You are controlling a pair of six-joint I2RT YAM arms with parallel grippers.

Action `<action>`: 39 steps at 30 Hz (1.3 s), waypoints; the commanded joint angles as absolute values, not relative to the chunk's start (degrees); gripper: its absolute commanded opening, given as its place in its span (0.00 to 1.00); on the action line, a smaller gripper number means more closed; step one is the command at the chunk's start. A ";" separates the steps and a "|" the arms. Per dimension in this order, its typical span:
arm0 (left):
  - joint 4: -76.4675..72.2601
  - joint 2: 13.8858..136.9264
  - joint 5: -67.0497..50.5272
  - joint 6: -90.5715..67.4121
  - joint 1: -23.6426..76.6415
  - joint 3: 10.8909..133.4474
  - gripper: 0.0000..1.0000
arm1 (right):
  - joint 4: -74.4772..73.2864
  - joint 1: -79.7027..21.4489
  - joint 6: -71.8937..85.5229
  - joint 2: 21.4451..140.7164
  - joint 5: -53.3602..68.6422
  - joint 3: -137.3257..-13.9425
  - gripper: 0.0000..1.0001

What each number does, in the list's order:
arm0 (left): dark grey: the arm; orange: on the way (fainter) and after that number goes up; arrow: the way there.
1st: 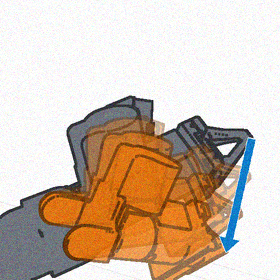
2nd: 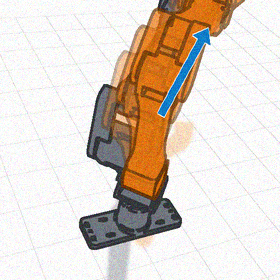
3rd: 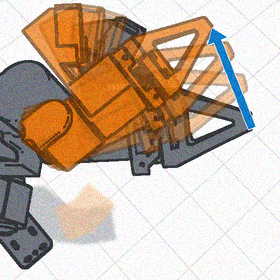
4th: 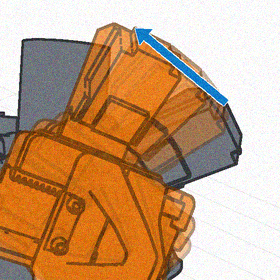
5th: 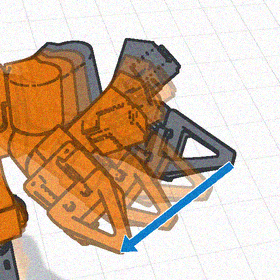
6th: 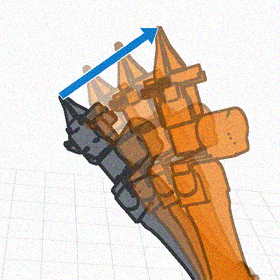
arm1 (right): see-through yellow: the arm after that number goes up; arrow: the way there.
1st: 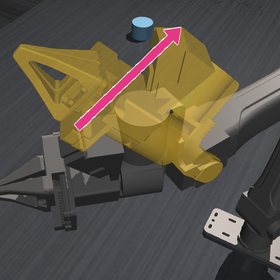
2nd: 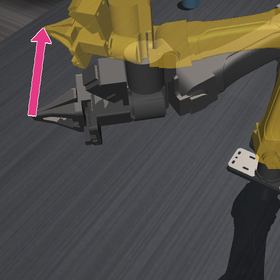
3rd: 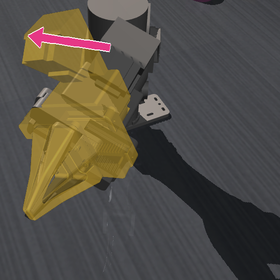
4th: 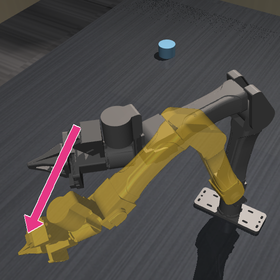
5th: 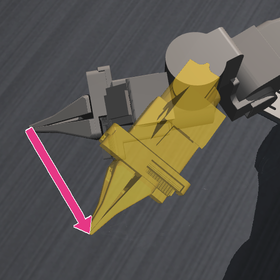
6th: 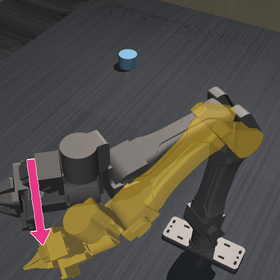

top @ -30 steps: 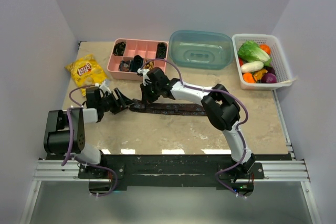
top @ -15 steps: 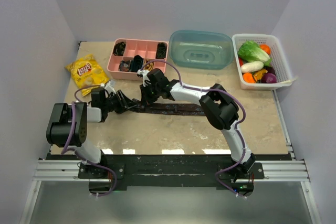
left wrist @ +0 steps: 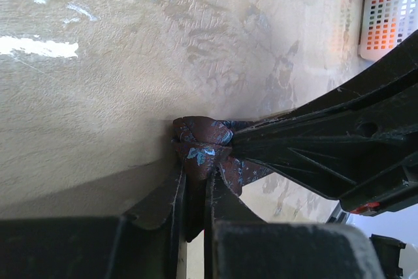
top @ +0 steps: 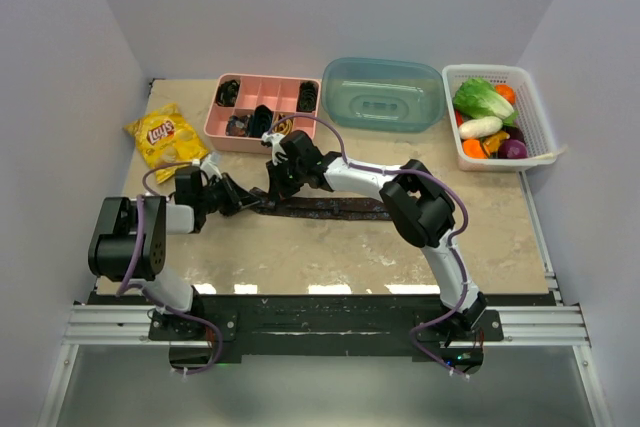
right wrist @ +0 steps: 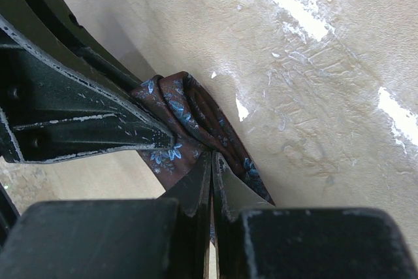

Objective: Roll the ties
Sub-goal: Roll the tie at the center of the board.

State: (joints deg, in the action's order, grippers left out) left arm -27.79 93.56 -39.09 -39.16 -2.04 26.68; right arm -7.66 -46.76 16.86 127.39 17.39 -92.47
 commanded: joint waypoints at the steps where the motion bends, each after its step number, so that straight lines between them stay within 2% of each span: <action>1: -24.53 90.45 -38.68 -35.78 -1.14 28.82 0.00 | -9.14 -47.11 16.26 124.19 17.31 -92.37 0.02; 10: -10.21 85.00 -30.69 -28.93 -0.53 34.62 0.00 | -9.67 -47.11 16.08 124.10 16.79 -93.60 0.02; 21: 2.18 82.18 -19.26 -25.14 7.82 42.44 0.00 | -10.46 -47.11 16.17 126.74 18.01 -97.03 0.02; 39: 11.42 82.44 -7.75 -21.80 14.15 49.31 0.00 | -9.32 -47.55 17.84 126.57 19.60 -97.12 0.02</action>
